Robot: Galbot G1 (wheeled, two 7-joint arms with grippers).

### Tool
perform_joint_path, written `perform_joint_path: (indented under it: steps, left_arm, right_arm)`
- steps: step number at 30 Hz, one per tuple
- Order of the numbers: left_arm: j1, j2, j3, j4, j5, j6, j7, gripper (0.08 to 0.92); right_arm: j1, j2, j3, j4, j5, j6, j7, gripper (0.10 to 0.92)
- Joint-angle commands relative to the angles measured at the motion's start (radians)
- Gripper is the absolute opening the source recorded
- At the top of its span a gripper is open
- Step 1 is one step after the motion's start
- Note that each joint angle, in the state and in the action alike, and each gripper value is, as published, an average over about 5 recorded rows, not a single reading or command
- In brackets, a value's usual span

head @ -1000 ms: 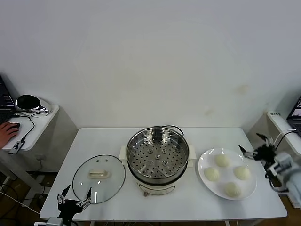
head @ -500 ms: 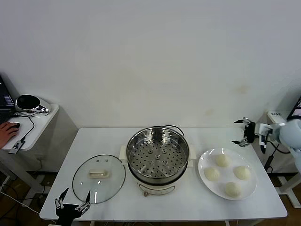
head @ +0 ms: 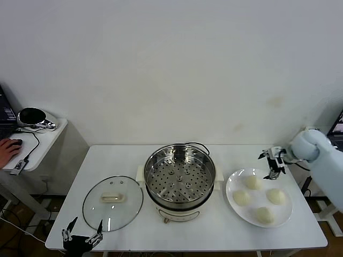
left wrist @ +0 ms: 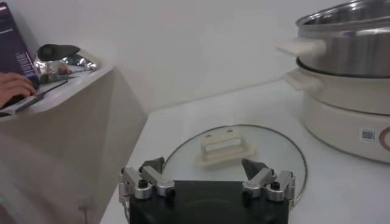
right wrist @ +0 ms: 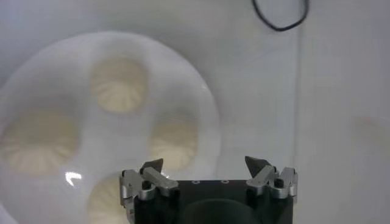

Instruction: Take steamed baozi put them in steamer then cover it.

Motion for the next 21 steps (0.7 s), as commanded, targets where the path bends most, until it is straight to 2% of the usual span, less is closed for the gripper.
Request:
perform_joint_path:
  steps: [1,21]
  left_arm:
    - [0.007,-0.006,0.000,0.011,0.004,-0.001,0.002,0.823]
    - [-0.002,-0.007,0.009,0.048,0.016,-0.007,0.008,0.823]
  right_arm:
    - [0.049,0.096,-0.088,-0.148,-0.064,0.044,-0.032,0.823]
    - [0.022,0.143,-0.066,-0.226,-0.086,0.047,0.034,0.823]
